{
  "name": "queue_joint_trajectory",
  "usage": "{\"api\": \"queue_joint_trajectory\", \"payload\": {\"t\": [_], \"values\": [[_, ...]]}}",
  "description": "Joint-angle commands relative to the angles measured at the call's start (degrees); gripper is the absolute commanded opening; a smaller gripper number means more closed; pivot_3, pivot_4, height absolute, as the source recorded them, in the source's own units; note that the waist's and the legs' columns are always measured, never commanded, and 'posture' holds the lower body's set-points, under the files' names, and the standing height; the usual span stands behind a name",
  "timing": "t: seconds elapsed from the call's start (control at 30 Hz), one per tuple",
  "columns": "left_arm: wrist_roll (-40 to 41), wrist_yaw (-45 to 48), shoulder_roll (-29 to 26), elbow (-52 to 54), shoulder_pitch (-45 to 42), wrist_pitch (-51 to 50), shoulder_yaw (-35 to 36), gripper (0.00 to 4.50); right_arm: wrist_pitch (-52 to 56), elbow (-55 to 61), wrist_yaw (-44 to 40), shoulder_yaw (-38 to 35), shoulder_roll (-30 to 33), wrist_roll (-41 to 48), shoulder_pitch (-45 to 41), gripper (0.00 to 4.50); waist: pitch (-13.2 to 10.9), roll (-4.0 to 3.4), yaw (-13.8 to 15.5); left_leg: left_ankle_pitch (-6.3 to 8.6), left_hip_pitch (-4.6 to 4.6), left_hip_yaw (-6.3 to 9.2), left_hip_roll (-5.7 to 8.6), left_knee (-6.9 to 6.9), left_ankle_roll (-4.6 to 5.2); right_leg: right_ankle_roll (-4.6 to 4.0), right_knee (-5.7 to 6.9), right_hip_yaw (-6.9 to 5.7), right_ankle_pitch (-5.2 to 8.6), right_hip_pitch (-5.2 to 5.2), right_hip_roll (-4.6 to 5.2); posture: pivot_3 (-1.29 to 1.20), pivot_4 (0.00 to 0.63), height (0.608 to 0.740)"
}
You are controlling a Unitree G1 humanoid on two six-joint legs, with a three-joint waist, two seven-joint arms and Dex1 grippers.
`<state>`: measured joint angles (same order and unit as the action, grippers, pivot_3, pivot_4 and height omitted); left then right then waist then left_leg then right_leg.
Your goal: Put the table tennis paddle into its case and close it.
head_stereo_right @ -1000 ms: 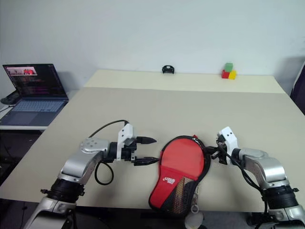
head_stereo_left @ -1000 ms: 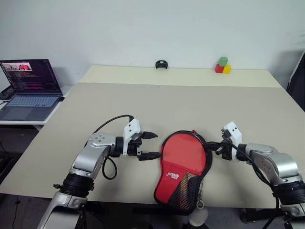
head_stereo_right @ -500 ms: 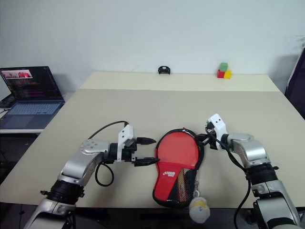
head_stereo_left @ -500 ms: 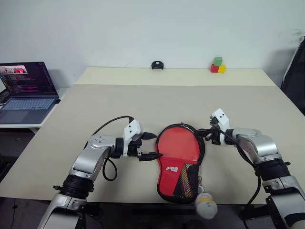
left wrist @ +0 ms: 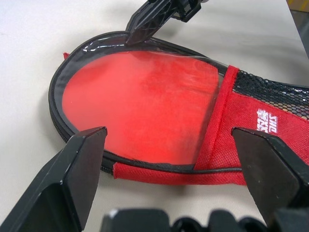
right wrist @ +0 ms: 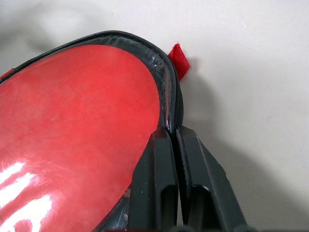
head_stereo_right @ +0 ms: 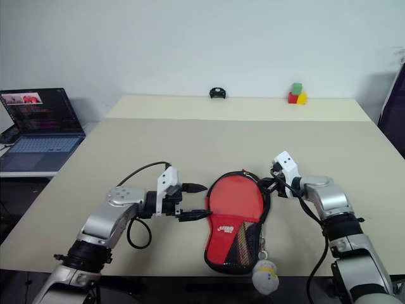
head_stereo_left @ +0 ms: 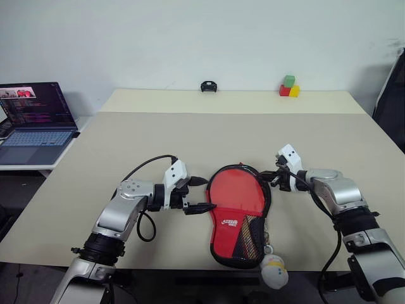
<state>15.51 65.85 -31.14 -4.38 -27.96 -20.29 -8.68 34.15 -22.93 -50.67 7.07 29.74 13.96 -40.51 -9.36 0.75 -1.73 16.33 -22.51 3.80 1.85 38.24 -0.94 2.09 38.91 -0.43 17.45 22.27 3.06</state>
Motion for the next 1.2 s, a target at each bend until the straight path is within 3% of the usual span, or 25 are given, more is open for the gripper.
{"api": "queue_joint_trajectory", "payload": {"t": [0.03,0.17,0.57,0.7,0.9,1.2], "values": [[0.3,0.2,0.4,1.6,-0.5,1.4,-0.4,4.50,-0.5,1.7,-1.7,1.1,0.1,-0.9,-0.6,0.04,0.0,0.00,0.0,0.00,0.00,0.00,0.00,0.00,0.00,0.00,0.00,0.00,0.00,0.00,0.00,0.00,0.150,0.740],[0.3,0.4,0.5,1.1,-0.6,1.9,-0.6,4.50,0.3,1.9,-0.3,-0.3,-0.6,-0.7,0.0,0.04,0.0,0.00,0.0,0.00,0.00,0.00,0.00,0.00,-0.01,0.00,0.00,-0.01,0.00,0.00,0.00,0.00,0.150,0.740],[-0.8,0.5,2.6,-2.4,-2.7,4.2,-1.8,4.50,0.1,1.9,2.4,-4.5,-1.1,0.9,-2.6,4.08,0.0,-0.01,0.1,-0.02,0.01,0.00,-0.01,0.05,-0.03,-0.01,0.05,-0.01,0.00,0.00,0.00,0.00,0.150,0.740],[-2.3,1.1,5.4,-8.3,-6.8,7.3,-3.4,4.50,7.1,10.7,2.1,-8.8,0.2,6.4,-0.8,4.08,0.0,-0.01,0.2,-0.02,-0.06,0.06,0.00,0.14,-0.04,-0.01,0.06,-0.08,0.00,0.00,0.00,0.00,0.150,0.740],[-5.8,3.6,10.2,-24.7,-15.6,14.5,-5.7,4.50,20.0,32.2,4.0,-14.2,4.5,14.4,8.4,4.08,0.0,0.00,0.9,0.02,-0.31,0.24,0.06,0.42,0.02,-0.01,0.05,-0.23,0.00,0.00,0.00,0.00,0.150,0.740],[-12.1,4.6,17.1,-47.3,-24.0,26.3,-7.4,4.50,38.3,63.1,6.5,-26.2,11.9,32.2,27.9,4.08,0.0,0.04,1.6,0.11,-0.32,0.34,0.22,0.53,0.21,0.00,0.13,-0.24,0.01,-0.04,0.04,0.00,0.150,0.740]]}}
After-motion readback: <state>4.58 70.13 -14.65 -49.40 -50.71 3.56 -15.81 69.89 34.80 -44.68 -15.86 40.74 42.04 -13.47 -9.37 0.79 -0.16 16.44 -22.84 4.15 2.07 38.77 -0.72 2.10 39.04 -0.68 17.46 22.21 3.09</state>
